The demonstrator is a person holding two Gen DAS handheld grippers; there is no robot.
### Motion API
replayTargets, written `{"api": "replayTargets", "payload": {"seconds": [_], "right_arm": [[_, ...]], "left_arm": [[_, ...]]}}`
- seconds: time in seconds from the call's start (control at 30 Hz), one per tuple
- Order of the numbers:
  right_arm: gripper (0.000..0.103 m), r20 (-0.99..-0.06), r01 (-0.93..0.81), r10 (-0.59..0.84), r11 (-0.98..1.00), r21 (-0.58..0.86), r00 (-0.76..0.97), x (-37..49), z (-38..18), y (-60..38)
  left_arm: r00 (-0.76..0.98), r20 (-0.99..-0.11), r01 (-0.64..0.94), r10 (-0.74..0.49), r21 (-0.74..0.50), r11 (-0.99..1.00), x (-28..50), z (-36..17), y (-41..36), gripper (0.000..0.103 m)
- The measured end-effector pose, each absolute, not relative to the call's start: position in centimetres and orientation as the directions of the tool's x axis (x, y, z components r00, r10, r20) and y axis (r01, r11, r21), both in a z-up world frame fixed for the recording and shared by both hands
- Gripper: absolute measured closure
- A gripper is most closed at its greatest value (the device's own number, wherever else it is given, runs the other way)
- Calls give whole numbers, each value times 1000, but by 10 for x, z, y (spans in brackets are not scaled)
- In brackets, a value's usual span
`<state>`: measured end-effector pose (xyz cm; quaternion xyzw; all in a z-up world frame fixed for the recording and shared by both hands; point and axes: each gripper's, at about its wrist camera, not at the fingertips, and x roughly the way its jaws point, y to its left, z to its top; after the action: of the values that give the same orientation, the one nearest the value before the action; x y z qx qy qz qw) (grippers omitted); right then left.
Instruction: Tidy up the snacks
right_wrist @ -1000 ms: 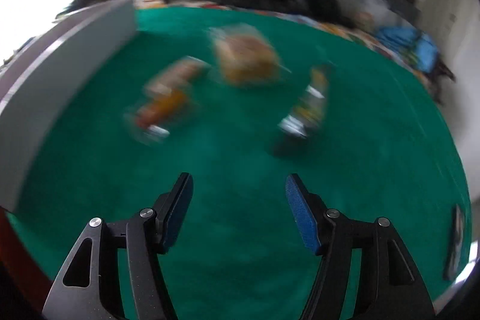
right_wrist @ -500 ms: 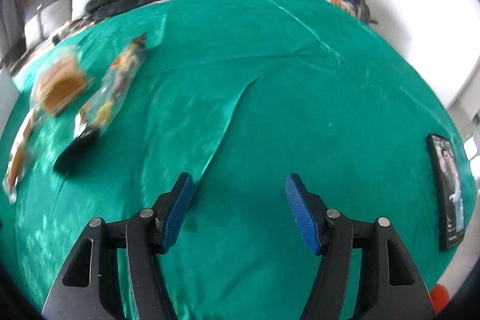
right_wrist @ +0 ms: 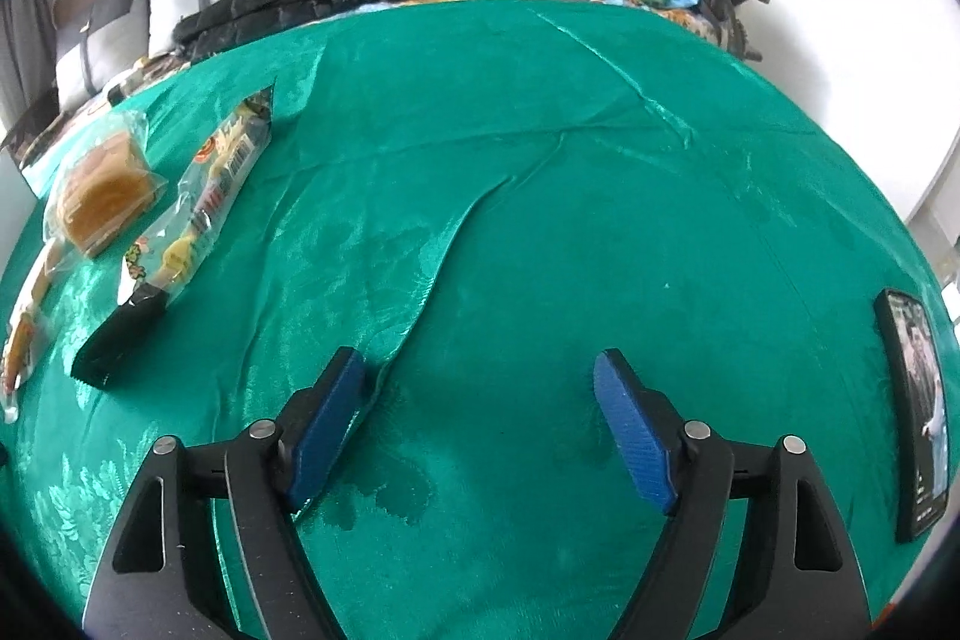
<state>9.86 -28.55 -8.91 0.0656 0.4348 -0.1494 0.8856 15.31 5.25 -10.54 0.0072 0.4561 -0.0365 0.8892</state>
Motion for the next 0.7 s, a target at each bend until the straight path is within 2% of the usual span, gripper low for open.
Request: {"api": "replayTargets", "payload": {"seconds": [0.7], "right_arm": [[18, -791, 329, -212, 944, -14, 574, 99, -90, -287]], "left_arm": [[583, -811, 69, -54, -17, 997, 153, -105, 53, 0]]}}
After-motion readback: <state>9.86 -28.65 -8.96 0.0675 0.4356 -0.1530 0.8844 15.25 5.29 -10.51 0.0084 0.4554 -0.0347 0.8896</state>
